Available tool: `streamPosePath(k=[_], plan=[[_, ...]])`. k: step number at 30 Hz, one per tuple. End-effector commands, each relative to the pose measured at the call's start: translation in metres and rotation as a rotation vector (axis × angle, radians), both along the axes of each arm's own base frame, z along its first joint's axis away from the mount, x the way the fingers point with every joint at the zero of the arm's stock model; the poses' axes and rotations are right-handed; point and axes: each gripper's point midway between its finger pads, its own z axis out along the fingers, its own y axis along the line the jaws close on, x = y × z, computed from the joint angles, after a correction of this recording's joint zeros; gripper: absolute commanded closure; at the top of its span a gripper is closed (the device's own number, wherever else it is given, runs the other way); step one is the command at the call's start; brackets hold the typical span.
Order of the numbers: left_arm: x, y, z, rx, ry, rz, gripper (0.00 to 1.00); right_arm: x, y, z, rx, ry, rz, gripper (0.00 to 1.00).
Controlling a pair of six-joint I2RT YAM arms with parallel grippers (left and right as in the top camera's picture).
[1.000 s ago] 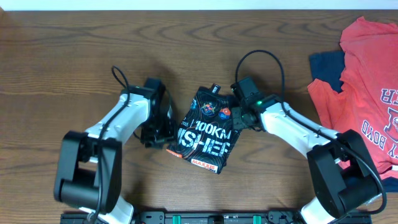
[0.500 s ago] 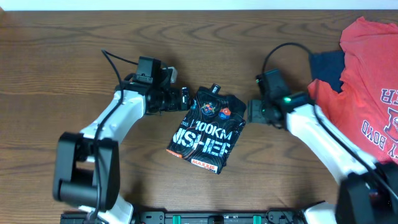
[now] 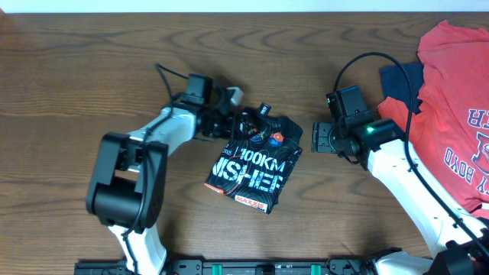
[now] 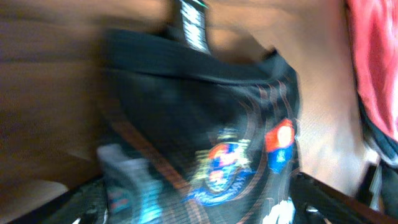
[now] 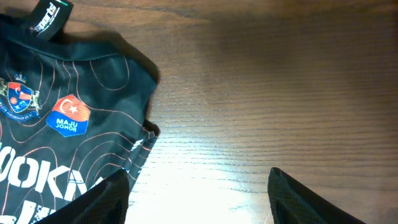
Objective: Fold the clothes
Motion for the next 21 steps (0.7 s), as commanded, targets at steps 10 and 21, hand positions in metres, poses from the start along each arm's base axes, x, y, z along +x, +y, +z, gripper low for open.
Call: streamPosePath(k=[10, 21], plan=[[-0.023, -0.015, -0.031, 0.025, 0.062, -0.082, 0.78, -0.001, -0.005, 0.002, -0.014, 0.002, -0.013, 0.30], [0.018, 0.027, -0.009, 0.004, -0.006, 0.048, 0.94, -0.001, -0.006, 0.002, -0.015, 0.001, -0.014, 0.31]])
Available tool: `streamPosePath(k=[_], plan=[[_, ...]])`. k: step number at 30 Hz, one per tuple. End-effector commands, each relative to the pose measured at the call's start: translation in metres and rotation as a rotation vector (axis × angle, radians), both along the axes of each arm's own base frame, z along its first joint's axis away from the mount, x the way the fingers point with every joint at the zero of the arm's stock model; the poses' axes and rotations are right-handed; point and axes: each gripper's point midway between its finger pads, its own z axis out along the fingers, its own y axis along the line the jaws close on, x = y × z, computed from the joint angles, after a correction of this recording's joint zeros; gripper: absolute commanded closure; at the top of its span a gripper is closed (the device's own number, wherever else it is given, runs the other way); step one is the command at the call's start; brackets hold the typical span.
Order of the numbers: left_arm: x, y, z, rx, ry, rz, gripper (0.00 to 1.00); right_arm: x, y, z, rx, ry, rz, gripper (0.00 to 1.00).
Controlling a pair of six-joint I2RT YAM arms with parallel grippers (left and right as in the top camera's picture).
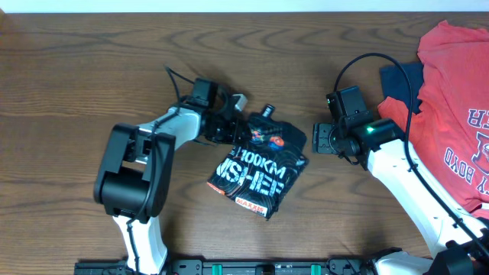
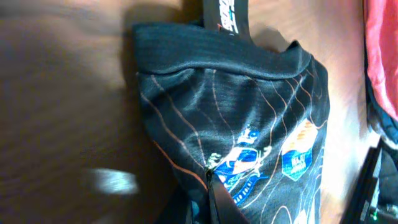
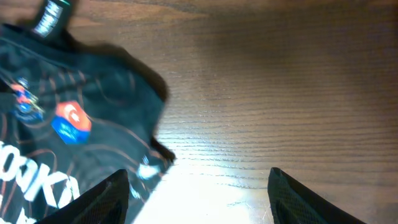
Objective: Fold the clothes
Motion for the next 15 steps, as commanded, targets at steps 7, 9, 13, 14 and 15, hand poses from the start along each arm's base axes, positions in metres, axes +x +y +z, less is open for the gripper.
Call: streamPosePath(k=[7, 9, 13, 14, 15], plan=[[0.065, 0.091, 0.042, -0.006, -0.128, 0.246, 0.94, 0.002, -0.004, 0.003, -0.009, -0.012, -0.014, 0.31], [0.074, 0.118, 0.043, -0.006, -0.117, 0.331, 0.94, 0.002, -0.004, 0.003, -0.009, -0.012, -0.014, 0.31], [0.081, 0.165, 0.043, -0.019, -0.058, 0.494, 0.94, 0.002, -0.004, 0.003, -0.009, -0.012, -0.014, 0.31], [0.081, 0.174, 0.042, -0.024, -0.039, 0.529, 0.94, 0.002, -0.004, 0.003, -0.009, -0.012, -0.014, 0.31], [0.081, 0.179, 0.042, -0.026, -0.028, 0.547, 0.94, 0.002, -0.004, 0.003, -0.009, -0.012, -0.014, 0.30]])
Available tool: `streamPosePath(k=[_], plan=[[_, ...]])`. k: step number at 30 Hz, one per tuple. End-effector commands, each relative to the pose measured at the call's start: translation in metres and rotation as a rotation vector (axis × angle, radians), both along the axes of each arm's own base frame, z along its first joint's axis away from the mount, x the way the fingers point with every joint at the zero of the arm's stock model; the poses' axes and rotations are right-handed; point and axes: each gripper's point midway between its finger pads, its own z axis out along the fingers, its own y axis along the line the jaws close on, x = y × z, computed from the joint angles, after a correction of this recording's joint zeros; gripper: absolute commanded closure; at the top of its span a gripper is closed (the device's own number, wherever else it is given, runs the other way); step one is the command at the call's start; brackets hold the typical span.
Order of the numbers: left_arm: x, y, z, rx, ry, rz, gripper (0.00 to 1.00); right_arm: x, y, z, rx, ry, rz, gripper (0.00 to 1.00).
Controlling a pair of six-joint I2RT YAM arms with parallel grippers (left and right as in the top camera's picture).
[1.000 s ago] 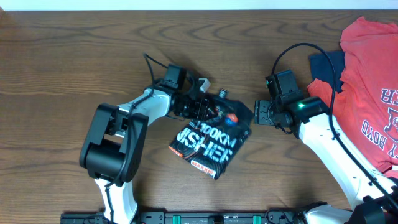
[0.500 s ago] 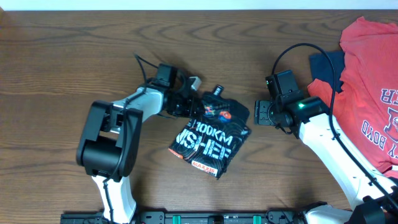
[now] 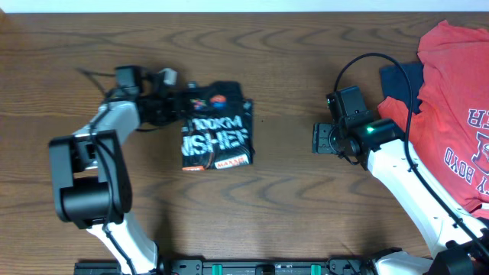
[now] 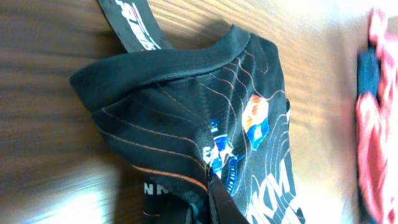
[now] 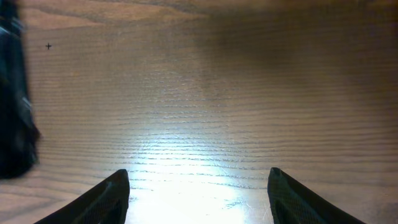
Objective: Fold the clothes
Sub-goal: 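Grasp the bundle's top edge with both grippers and straighten it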
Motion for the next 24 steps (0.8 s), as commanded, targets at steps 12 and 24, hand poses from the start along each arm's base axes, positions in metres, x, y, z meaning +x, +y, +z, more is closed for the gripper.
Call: streamPosePath(k=[12, 24], plan=[[-0.002, -0.003, -0.006, 0.090, 0.062, 0.047, 0.28, 0.009, 0.049, 0.016, 0.203, -0.065, 0.251, 0.28], [-0.010, -0.002, -0.013, 0.127, 0.105, 0.052, 0.27, 0.079, 0.122, 0.045, 0.354, -0.159, 0.513, 0.27]])
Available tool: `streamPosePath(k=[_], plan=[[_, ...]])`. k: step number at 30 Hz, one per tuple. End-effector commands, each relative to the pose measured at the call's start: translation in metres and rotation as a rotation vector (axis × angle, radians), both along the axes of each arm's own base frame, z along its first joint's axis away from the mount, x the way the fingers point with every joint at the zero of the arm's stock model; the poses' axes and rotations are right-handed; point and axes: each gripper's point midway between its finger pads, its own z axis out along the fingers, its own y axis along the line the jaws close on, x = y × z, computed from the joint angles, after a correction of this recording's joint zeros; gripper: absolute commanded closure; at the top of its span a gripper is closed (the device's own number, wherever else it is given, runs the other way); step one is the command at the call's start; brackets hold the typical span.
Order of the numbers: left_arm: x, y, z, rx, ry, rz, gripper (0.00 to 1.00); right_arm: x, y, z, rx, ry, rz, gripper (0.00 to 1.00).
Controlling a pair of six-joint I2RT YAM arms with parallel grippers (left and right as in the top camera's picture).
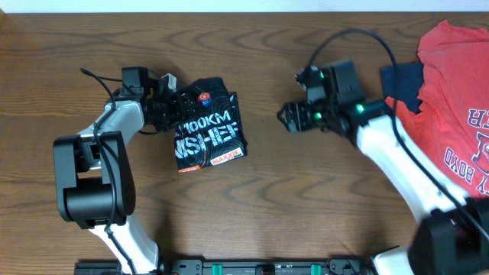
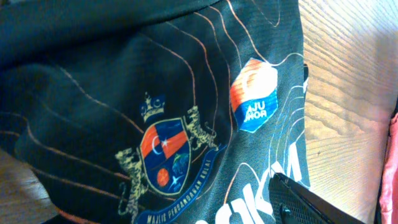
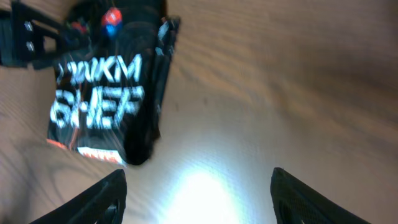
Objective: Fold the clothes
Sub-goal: 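Grasp the bundle's top edge with both grippers and straighten it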
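Note:
The folded black shirt [image 1: 206, 122] with white "100KM" print lies left of the table's middle. My left gripper [image 1: 170, 107] sits at its left, collar end. In the left wrist view the shirt's crest [image 2: 165, 152] fills the frame. One finger [image 2: 311, 205] shows far to the right, so the jaws stand open over the fabric. My right gripper [image 1: 287, 118] hovers open to the right of the shirt, clear of it. The right wrist view shows the shirt [image 3: 106, 93] ahead of the right gripper [image 3: 198, 190], whose spread fingers hold nothing.
A red shirt [image 1: 458, 99] with a navy garment [image 1: 401, 80] beside it lies heaped at the table's right edge. Bare wood [image 1: 306, 206] surrounds the black shirt. The right arm's cable [image 1: 359, 34] arches over the back of the table.
My left gripper, shut on the shirt's collar edge before, now stands open over it. The shirt has shifted slightly left and turned. The right gripper has moved left towards the shirt.
The folded shirt lay at the table's middle with my left gripper open at its top corner. Then the gripper was shut on that corner. Later the shirt lay well to the left, still held. Now it rests there, released, and the right arm has come nearer.

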Motion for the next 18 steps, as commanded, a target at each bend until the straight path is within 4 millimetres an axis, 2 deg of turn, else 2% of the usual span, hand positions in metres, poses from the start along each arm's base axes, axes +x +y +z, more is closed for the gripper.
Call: streamPosePath(k=[1, 7, 11, 14, 18], plan=[[0.003, 0.008, 0.002, 0.037, -0.005, 0.020, 0.27, 0.023, 0.030, 0.008, 0.026, -0.042, 0.125, 0.25], [-0.001, 0.006, 0.001, 0.036, 0.015, 0.017, 0.27, 0.074, 0.081, 0.002, 0.011, -0.129, 0.257, 0.16], [-0.002, 0.006, 0.000, 0.036, 0.018, 0.017, 0.27, 0.104, 0.117, -0.020, 0.018, -0.184, 0.308, 0.08], [-0.004, 0.006, -0.002, 0.036, 0.022, 0.017, 0.27, 0.115, 0.136, -0.042, 0.031, -0.215, 0.327, 0.08], [-0.005, 0.008, -0.004, 0.045, 0.030, 0.020, 0.27, 0.119, 0.157, -0.071, 0.047, -0.239, 0.351, 0.09]])
